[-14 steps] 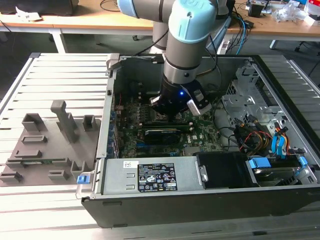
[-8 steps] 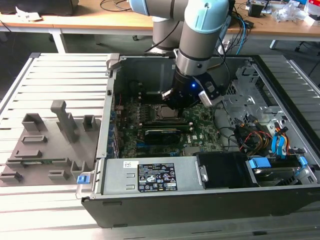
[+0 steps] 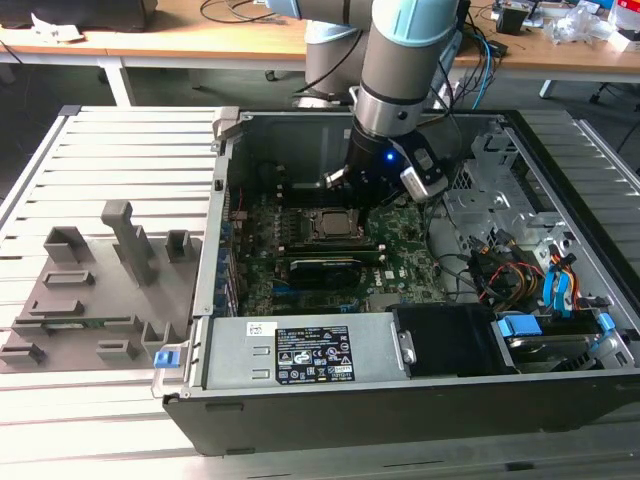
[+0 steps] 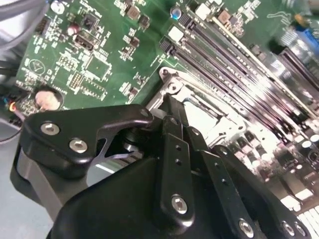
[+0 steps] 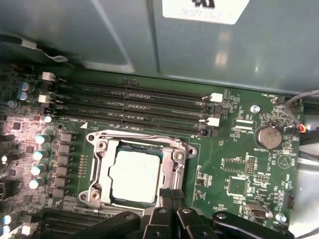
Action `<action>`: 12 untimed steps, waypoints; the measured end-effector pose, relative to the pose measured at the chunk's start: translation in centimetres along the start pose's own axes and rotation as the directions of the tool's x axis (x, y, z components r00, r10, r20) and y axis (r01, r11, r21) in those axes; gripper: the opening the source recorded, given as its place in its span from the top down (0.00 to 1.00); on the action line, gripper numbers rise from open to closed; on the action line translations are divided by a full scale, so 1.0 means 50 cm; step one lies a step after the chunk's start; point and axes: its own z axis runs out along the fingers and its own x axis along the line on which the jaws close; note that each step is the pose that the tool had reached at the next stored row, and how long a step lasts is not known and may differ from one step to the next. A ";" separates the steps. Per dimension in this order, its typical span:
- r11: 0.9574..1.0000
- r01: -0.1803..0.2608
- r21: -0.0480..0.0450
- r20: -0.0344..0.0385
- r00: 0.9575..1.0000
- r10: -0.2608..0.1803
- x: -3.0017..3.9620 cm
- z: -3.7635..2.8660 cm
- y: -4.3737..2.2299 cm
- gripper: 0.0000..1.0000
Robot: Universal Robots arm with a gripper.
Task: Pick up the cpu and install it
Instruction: 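Install the second cpu locking lever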
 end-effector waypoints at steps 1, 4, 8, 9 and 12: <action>1.000 0.000 0.003 0.000 1.000 0.000 0.000 -0.005 0.001 0.89; 1.000 0.000 0.013 0.000 1.000 0.000 0.001 -0.026 0.003 0.89; 0.999 -0.001 0.035 -0.002 1.000 0.001 0.002 -0.060 0.005 0.89; 0.999 -0.001 0.037 -0.002 1.000 0.001 0.002 -0.062 0.005 0.89; 0.999 -0.001 0.043 -0.003 1.000 0.002 0.002 -0.067 0.006 0.89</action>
